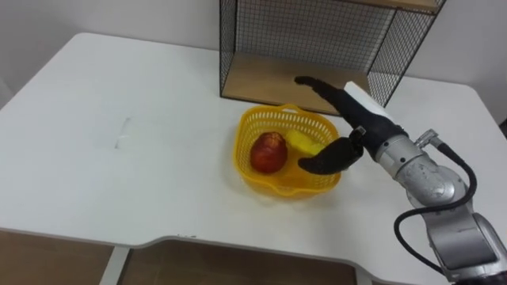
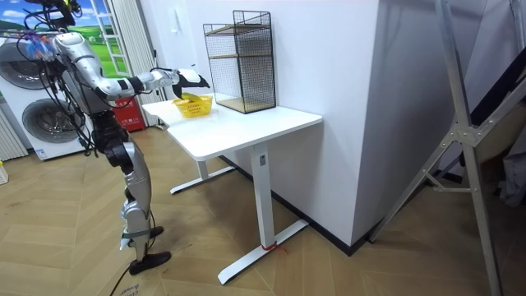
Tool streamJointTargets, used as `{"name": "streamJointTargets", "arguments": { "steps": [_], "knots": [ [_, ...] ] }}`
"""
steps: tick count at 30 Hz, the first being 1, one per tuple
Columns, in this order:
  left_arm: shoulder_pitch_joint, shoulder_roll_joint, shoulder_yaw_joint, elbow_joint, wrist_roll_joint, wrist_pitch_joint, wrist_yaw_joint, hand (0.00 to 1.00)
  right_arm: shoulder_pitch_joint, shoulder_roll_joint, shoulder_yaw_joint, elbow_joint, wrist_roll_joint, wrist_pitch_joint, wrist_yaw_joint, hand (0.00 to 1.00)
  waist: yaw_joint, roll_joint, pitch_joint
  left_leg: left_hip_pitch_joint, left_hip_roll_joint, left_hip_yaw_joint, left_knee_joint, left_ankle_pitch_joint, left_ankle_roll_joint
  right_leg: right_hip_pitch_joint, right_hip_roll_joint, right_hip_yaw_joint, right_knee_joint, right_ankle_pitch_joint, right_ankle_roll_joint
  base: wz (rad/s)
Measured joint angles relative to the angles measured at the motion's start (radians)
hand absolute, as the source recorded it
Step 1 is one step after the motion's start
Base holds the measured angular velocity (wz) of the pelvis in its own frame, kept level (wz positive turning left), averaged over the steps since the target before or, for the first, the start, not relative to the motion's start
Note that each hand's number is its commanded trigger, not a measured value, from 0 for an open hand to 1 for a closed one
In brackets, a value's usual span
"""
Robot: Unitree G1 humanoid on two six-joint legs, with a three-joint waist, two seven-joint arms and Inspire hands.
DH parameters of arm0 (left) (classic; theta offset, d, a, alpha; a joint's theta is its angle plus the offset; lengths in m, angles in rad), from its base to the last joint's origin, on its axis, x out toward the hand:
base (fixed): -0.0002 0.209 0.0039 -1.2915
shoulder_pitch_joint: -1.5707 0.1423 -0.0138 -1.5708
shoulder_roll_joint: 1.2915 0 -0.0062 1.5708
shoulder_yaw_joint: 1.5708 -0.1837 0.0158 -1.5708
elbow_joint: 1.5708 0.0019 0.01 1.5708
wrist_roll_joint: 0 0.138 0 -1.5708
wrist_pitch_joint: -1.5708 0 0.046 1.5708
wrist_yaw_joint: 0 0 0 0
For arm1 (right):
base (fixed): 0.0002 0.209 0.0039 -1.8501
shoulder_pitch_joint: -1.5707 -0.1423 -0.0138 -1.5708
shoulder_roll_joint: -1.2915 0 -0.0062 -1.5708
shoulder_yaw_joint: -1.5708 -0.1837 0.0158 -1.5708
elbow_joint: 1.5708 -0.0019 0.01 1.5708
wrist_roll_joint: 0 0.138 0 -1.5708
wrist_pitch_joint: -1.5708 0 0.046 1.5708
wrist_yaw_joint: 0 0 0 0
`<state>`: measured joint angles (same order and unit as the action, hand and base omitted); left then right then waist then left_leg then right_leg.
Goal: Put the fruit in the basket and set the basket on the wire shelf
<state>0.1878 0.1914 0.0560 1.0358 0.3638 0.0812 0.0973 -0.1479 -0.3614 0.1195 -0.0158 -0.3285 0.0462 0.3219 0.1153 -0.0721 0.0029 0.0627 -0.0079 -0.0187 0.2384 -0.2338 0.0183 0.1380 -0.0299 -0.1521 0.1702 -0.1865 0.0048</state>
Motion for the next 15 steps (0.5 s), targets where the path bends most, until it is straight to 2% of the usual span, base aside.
{"name": "streamJointTargets", "arguments": {
  "steps": [11,15],
  "knots": [
    [0.001,0.0,-0.001,-0.004,0.0,0.0,0.001,0.0,0.003,0.0,-0.002,0.0,0.013,0.0,-0.003,0.0,-0.002,0.0,0.0031,-0.002,0.0,-0.001,0.001,0.0,0.0,0.0,0.0,0.001,0.0,0.0,0.0,0.0],
    [0.001,0.0,-0.002,-0.002,-0.001,-0.002,0.027,0.0,0.01,0.0,-0.002,0.0,0.103,-0.001,-0.01,0.0,-0.003,0.0,0.0033,-0.002,0.0,-0.002,0.0,0.0,0.0,-0.001,0.001,0.008,0.0,0.0,0.0,0.0]
  ]
}}
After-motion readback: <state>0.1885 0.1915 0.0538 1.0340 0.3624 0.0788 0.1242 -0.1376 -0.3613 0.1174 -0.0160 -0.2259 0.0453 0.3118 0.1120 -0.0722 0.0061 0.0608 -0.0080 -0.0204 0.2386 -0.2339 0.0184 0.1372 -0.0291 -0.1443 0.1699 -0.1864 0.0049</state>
